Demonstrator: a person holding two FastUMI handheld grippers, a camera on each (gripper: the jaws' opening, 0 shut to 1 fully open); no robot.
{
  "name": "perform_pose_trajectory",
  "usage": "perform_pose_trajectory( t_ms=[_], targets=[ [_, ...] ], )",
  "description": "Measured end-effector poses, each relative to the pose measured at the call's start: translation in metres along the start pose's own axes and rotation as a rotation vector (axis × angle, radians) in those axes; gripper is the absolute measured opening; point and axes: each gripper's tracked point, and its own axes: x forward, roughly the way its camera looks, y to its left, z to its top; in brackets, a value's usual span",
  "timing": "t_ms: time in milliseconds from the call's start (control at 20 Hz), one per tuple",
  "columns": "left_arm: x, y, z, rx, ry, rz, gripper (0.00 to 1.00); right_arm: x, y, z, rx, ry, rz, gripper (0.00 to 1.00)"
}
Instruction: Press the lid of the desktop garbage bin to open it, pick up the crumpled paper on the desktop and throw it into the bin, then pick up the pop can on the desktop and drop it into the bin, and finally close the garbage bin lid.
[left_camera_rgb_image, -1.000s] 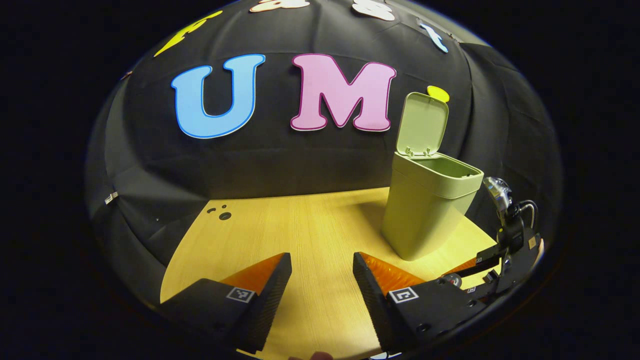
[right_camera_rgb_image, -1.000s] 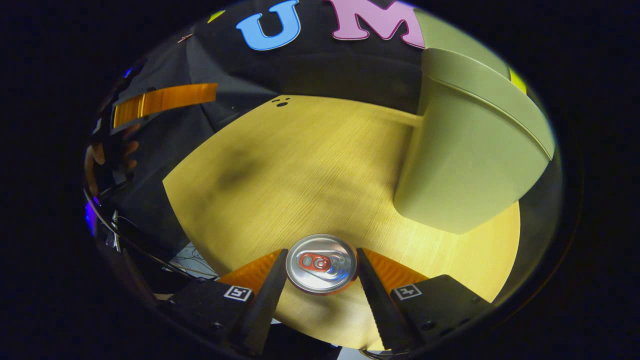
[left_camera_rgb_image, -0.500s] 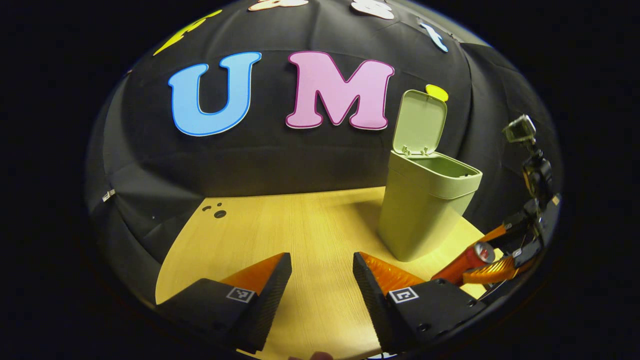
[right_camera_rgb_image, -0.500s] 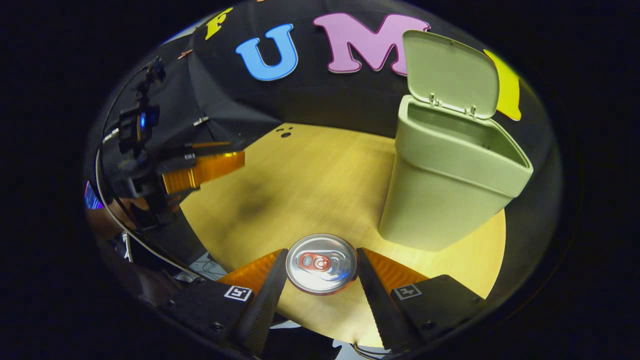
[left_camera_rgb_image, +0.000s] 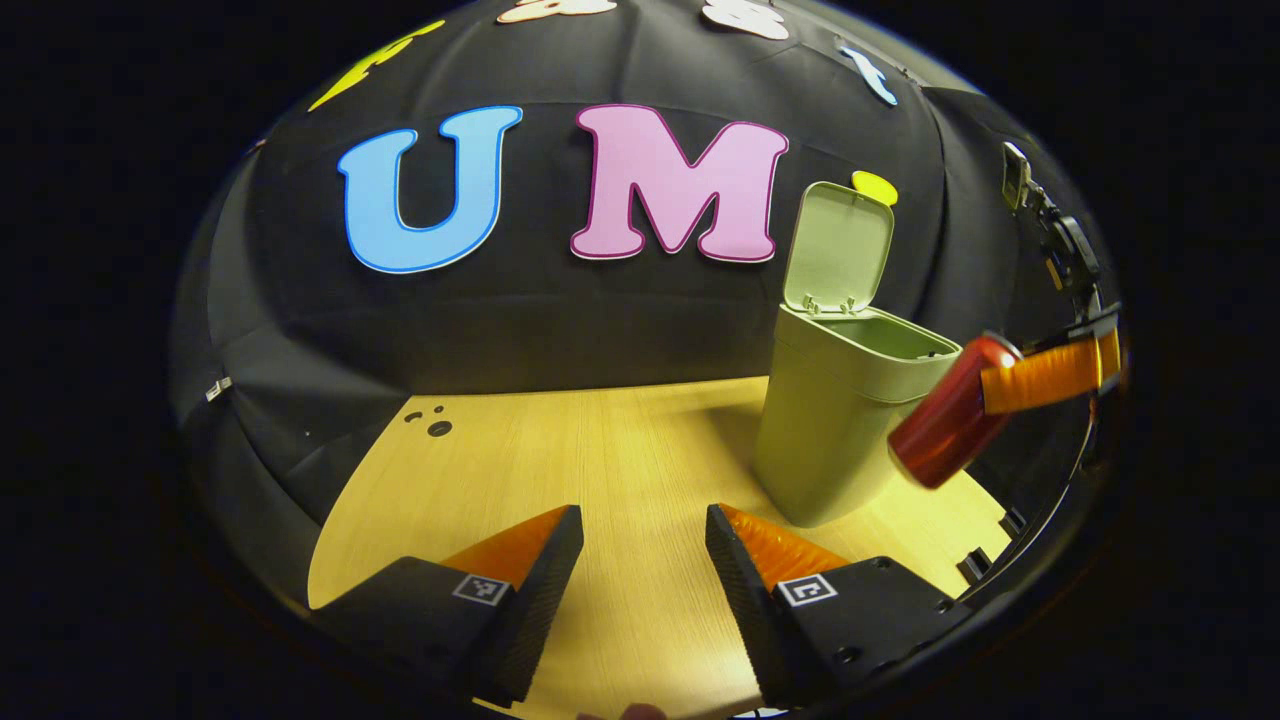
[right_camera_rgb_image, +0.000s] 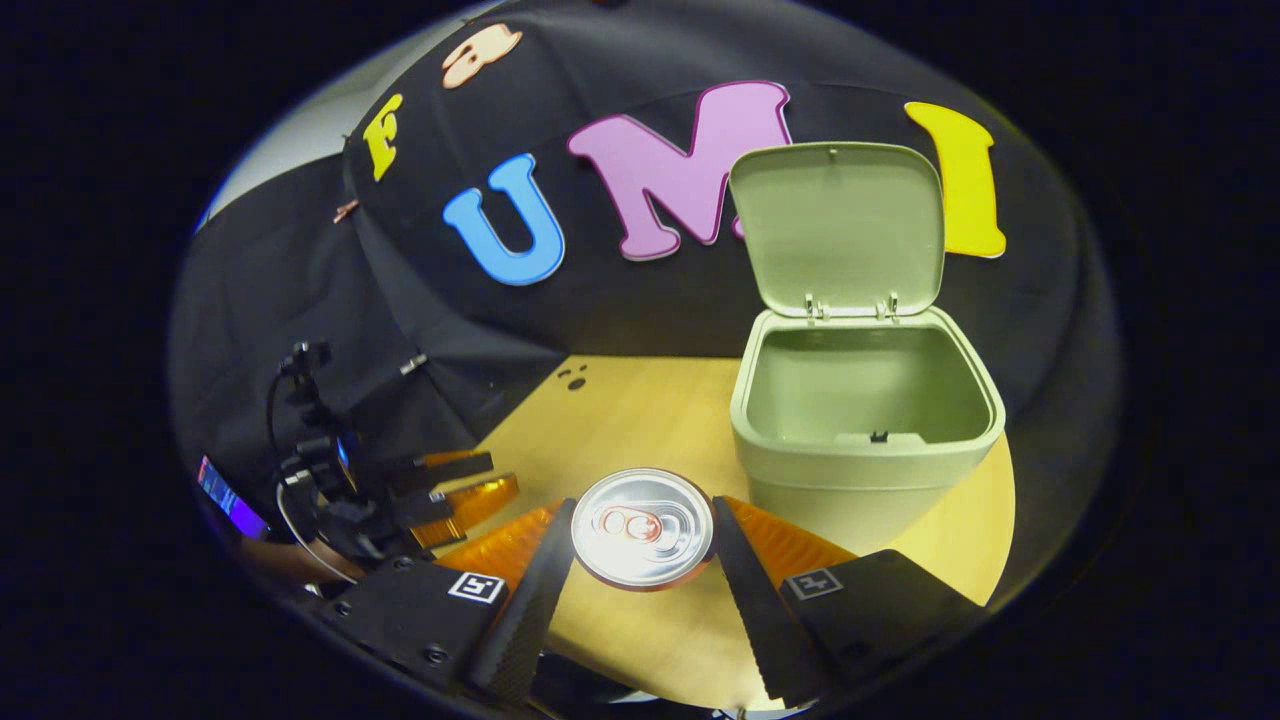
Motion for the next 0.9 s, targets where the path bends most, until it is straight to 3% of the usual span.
perform_pose_trajectory(
  t_ms=[250,450,500,900],
  targets=[
    [-0.003,0.006,0.001,-0.014,-0.007,0.021,0.82,-0.001,-0.018,0.052,0.069,-0.134,-0.005,0.86],
    [-0.003,0.010,-0.001,-0.033,-0.008,0.038,0.82,0.004,-0.059,0.078,0.097,-0.196,-0.076,0.82],
    [-0.003,0.010,-0.002,-0.035,-0.008,0.042,0.82,0.006,-0.072,0.082,0.109,-0.203,-0.095,0.86],
    [0.000,0.014,-0.002,-0.039,-0.009,0.068,0.82,0.038,-0.130,0.069,0.101,-0.141,-0.212,0.86]
  ],
)
